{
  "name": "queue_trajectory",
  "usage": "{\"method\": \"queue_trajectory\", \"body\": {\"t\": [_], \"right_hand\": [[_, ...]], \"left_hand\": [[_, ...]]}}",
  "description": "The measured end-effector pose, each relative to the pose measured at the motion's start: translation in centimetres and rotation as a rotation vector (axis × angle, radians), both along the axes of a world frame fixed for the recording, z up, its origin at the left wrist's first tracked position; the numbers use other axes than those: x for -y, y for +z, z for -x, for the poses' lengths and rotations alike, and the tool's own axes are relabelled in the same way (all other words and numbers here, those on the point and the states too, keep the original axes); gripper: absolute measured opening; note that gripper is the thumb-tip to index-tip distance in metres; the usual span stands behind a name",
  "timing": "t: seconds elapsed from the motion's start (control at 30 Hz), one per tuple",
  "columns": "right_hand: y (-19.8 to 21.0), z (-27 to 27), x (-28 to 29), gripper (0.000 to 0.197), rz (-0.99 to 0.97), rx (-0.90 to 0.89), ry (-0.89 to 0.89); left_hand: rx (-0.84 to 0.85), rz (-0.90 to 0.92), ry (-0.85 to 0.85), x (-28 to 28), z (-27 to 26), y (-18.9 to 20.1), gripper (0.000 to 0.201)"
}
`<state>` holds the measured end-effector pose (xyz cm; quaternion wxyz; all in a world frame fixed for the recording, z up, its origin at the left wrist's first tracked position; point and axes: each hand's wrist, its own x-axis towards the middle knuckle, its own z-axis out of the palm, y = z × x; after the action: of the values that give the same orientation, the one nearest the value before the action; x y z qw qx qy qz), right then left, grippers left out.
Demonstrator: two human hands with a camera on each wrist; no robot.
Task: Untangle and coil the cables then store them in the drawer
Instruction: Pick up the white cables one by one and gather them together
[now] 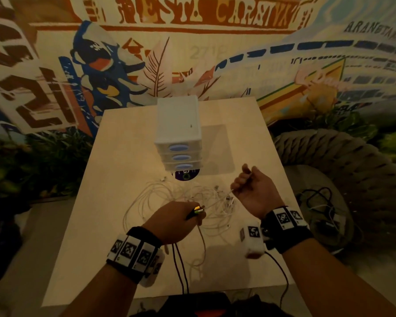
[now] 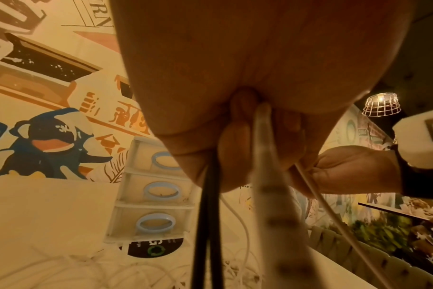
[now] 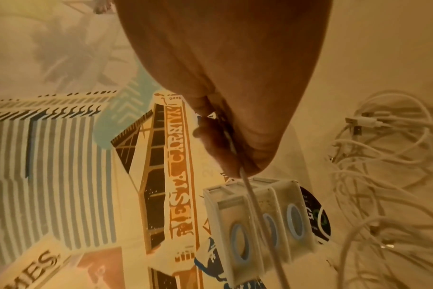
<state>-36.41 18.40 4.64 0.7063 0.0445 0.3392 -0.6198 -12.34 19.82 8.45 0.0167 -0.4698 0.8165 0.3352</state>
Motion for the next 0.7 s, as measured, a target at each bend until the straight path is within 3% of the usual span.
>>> {"method": "queue_trajectory", "body": {"t": [0.13, 0.2, 0.27, 0.33, 0.37, 0.5, 0.57, 0.63, 0.7], "right_hand": [[0.4, 0.1, -1.0, 0.033, 0.045, -0.194, 0.099], [1.0, -0.8, -1.6, 0.032, 0.089, -0.488, 0.219], [1.6, -1.9, -2.5, 0.035, 0.201, -0.889, 0.411], [2.2, -3.1, -4.0, 0.032, 0.406, -1.211, 0.605], [2.5, -3.6, -4.7, 0.028, 0.487, -1.286, 0.662], [3.8, -5.2, -6.3, 0.025, 0.568, -1.318, 0.608], [4.4, -5.6, -6.4, 0.027, 0.546, -1.294, 0.578], [5.0, -5.8, -6.5, 0.029, 0.532, -1.281, 0.559], [5.7, -6.2, -6.7, 0.029, 0.542, -1.275, 0.542]], "left_hand": [[-0.006, 0.016, -0.012, -0.3, -0.1, -0.5, 0.018], [-0.067, 0.028, 0.011, -0.5, -0.4, -0.1, 0.024], [-0.163, 0.07, 0.087, -0.4, -0.6, 0.3, 0.029], [-0.273, 0.102, 0.179, -0.1, -0.6, 1.0, 0.021], [-0.335, 0.114, 0.211, 0.0, -0.4, 1.4, 0.016], [-0.535, 0.108, 0.208, -0.2, 0.0, 3.0, 0.012], [-0.622, 0.013, 0.243, -0.5, 0.0, 3.9, 0.012], [-0.676, -0.087, 0.264, -0.7, 0.0, 4.4, 0.016], [-0.66, -0.059, 0.231, -0.7, 0.1, 4.9, 0.013]]}}
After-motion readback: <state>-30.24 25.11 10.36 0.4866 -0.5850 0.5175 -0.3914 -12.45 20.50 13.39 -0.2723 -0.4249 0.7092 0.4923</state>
